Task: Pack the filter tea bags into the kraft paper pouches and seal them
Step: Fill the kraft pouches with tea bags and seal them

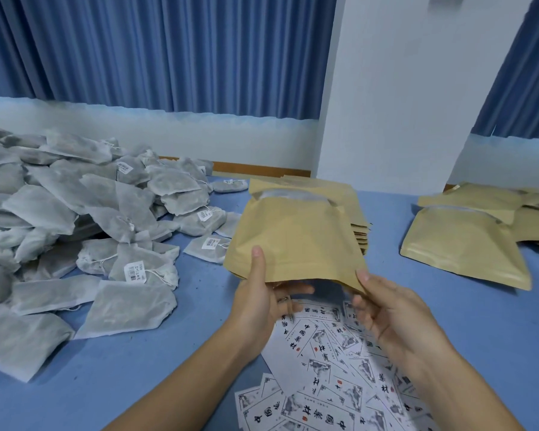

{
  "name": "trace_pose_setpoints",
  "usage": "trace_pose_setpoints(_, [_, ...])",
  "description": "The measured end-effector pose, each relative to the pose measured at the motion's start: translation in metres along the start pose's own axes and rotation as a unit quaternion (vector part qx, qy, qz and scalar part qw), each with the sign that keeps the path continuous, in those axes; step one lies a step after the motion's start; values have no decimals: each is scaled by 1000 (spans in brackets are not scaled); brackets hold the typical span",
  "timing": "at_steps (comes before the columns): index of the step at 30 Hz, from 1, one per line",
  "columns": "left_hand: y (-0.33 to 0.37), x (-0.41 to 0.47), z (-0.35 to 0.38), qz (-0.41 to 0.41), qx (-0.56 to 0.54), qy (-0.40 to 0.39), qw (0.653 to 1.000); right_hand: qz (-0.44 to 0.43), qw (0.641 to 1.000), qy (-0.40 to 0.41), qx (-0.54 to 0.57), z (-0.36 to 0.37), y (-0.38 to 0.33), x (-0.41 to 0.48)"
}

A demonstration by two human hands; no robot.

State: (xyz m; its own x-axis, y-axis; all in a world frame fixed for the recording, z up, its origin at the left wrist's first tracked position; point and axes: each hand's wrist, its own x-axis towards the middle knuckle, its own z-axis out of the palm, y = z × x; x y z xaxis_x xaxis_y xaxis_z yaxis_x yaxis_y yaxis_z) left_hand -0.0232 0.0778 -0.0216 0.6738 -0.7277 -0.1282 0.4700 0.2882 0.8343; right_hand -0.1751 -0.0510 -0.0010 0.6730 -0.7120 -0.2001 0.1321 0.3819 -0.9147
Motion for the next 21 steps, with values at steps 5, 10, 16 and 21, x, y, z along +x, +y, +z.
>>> trace_pose_setpoints(5, [0, 3, -5, 28, -2, 25, 999, -15, 999, -39, -20, -8, -3, 5])
trace_pose_setpoints(10, [0, 4, -9, 28, -184, 60, 981, -101, 991, -49, -68, -6, -1, 5])
trace_pose_setpoints(16, [-19, -4, 2, 11, -2, 53, 999, -125, 979, -104, -125, 7, 11, 3])
trace_pose_setpoints(21, [-28, -14, 11, 6, 42, 5, 999, -131, 981, -70, -123, 10, 16, 1])
